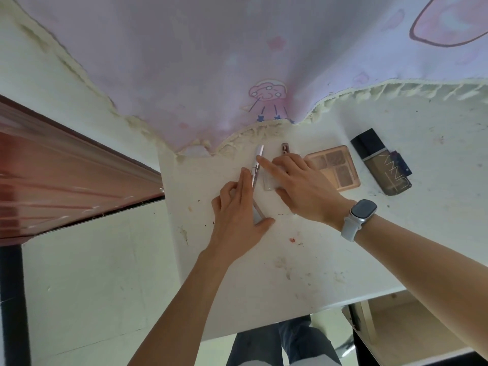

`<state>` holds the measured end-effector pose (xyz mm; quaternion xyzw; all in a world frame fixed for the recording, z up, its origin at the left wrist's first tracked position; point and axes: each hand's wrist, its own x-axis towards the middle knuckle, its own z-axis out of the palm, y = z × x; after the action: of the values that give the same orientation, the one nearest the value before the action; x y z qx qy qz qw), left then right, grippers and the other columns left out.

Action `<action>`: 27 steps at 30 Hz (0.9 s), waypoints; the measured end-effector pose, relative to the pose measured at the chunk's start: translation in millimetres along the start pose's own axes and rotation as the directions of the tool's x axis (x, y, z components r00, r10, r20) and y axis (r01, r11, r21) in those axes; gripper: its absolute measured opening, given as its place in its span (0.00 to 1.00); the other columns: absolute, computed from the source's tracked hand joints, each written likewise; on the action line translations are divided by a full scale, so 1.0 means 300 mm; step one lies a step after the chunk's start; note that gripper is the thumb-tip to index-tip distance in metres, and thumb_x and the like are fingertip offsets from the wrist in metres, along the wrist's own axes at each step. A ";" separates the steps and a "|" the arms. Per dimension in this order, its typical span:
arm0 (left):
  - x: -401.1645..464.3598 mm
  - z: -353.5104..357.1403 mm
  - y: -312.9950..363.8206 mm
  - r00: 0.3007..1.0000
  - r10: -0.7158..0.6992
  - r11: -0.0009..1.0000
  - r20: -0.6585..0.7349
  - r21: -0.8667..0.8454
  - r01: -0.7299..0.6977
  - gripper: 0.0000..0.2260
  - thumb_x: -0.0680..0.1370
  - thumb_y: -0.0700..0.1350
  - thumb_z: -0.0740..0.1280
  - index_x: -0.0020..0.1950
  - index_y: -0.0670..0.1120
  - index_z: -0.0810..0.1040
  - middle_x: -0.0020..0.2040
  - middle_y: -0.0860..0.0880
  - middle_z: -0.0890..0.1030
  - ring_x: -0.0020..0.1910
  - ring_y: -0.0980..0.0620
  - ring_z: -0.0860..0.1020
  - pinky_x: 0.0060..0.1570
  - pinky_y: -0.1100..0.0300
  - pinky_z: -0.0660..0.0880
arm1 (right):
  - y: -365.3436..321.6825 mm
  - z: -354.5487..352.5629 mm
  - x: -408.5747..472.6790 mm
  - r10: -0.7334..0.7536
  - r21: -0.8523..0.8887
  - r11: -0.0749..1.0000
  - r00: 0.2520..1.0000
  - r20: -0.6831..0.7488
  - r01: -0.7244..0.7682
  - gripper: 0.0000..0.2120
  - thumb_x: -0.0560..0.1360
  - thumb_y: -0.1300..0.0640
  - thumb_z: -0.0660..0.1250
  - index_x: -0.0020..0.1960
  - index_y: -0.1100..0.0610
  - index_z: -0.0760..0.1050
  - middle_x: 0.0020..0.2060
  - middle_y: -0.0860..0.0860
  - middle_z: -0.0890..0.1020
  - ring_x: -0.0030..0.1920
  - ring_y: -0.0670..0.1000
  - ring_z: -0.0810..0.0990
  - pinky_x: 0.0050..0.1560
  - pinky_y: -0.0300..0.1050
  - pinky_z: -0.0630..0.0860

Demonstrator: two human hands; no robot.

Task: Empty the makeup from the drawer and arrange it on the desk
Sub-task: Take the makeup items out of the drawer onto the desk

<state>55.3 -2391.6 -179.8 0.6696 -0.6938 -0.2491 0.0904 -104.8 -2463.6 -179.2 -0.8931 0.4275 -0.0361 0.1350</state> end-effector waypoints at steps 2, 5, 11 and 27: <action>0.011 -0.003 0.003 1.000 -0.001 0.998 0.008 -0.056 0.001 0.48 0.70 0.58 0.69 0.75 0.45 0.38 0.68 0.50 0.65 0.67 0.53 0.53 0.60 0.60 0.52 | -0.008 -0.007 0.010 -0.010 -0.054 0.998 1.000 0.005 0.010 0.35 0.67 0.61 0.68 0.71 0.52 0.62 0.54 0.56 0.75 0.57 0.59 0.73 0.52 0.54 0.72; 0.004 -0.014 -0.005 1.000 -0.009 0.989 0.003 -0.148 0.009 0.49 0.68 0.57 0.72 0.76 0.47 0.41 0.71 0.50 0.61 0.68 0.55 0.53 0.60 0.66 0.47 | -0.023 -0.027 0.028 0.015 -0.079 0.997 0.997 0.081 -0.008 0.33 0.66 0.61 0.66 0.70 0.49 0.65 0.58 0.56 0.73 0.60 0.59 0.71 0.55 0.55 0.69; 0.005 -0.017 -0.075 0.975 -0.096 0.989 -0.199 -0.127 0.071 0.33 0.64 0.54 0.76 0.64 0.43 0.72 0.63 0.46 0.71 0.60 0.54 0.61 0.60 0.58 0.59 | 0.001 -0.020 0.008 -0.031 -0.107 0.993 0.995 0.097 0.042 0.31 0.64 0.61 0.70 0.66 0.51 0.70 0.58 0.55 0.76 0.58 0.60 0.74 0.54 0.58 0.71; 0.004 -0.032 -0.049 0.995 -0.056 0.994 -0.085 -0.095 0.047 0.35 0.67 0.49 0.75 0.70 0.45 0.66 0.65 0.47 0.68 0.62 0.53 0.58 0.65 0.54 0.61 | 0.020 0.011 -0.112 -0.010 0.035 0.999 0.999 -0.044 0.012 0.22 0.71 0.62 0.53 0.63 0.63 0.73 0.63 0.59 0.75 0.67 0.61 0.70 0.67 0.61 0.66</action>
<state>72.8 -2394.7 -178.6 0.6926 -0.6594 -0.2538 0.1452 -129.9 -2440.6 -182.3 -0.8920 0.4247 -0.0637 0.1410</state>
